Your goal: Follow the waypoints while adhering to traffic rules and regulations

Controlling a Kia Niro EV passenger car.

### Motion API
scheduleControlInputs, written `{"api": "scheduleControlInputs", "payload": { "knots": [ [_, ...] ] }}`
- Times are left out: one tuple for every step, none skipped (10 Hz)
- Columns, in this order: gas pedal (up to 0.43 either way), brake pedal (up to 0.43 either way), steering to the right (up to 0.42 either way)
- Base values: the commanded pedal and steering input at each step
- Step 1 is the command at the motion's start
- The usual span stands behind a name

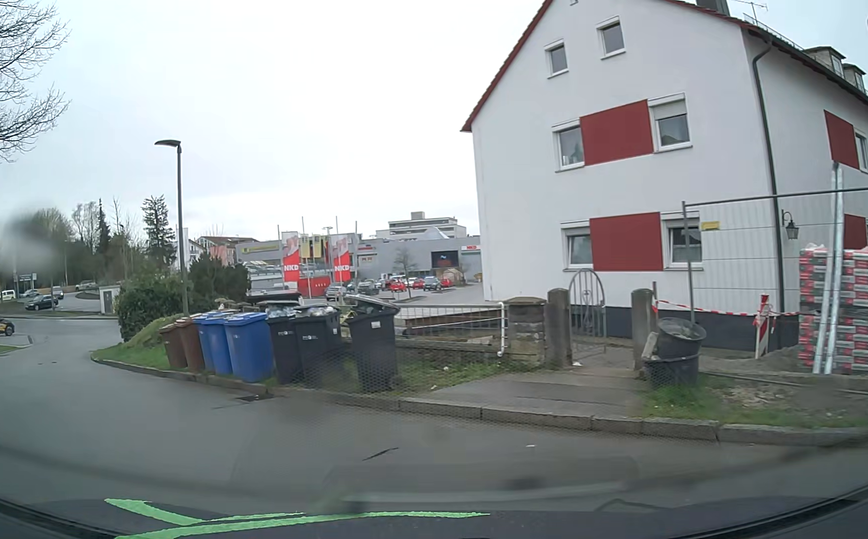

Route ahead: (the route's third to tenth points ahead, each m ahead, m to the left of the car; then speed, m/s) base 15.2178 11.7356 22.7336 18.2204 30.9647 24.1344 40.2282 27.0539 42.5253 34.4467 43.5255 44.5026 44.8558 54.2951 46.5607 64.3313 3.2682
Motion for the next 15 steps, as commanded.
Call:
{"api": "scheduleControlInputs", "payload": {
  "knots": [
    [0.079, 0.000, -0.446],
    [0.079, 0.000, -0.456],
    [0.079, 0.000, -0.461],
    [0.079, 0.000, -0.463],
    [0.079, 0.000, -0.463],
    [0.079, 0.000, -0.463],
    [0.079, 0.000, -0.463],
    [0.079, 0.000, -0.452],
    [0.087, 0.000, -0.434],
    [0.087, 0.000, -0.416],
    [0.087, 0.000, -0.405],
    [0.110, 0.000, -0.400],
    [0.138, 0.000, -0.393],
    [0.138, 0.000, -0.375],
    [0.138, 0.000, -0.355]
  ]
}}
